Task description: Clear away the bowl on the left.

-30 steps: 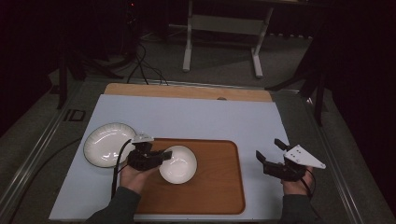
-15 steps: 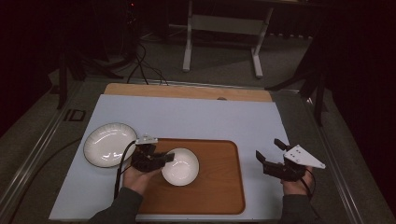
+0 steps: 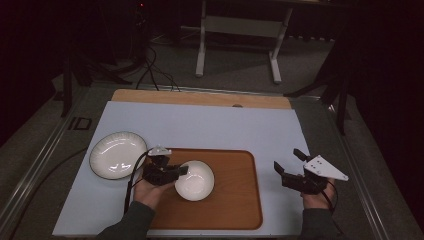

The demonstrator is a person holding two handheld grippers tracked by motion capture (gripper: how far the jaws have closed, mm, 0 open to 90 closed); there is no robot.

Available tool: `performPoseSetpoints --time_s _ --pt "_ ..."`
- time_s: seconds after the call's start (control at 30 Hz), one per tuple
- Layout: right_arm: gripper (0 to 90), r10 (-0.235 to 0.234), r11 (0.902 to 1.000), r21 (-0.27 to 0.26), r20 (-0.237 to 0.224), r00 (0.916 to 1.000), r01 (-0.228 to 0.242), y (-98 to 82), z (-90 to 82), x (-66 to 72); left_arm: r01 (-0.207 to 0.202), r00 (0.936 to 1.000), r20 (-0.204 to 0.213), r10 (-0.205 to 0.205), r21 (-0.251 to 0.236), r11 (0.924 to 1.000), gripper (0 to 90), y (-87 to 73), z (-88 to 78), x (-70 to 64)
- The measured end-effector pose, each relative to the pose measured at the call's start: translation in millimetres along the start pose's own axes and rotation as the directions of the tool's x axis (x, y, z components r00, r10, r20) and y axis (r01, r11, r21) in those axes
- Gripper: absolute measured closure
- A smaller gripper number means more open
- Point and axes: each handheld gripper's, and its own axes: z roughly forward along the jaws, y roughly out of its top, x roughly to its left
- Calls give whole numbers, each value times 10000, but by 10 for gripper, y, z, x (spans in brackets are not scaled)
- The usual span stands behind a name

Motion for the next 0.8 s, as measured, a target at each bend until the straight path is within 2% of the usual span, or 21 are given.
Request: performPoseSetpoints --time_s 0.43,0.8 --pt "168 -8 10000 -3 -3 10000 8 -1 -1 -1 -43 10000 -54 44 328 9995 799 -38 98 -15" --pt "168 -3 10000 2 -10 10000 3 -1 -1 0 135 9998 -157 -123 727 9973 796 -82 191 -12"
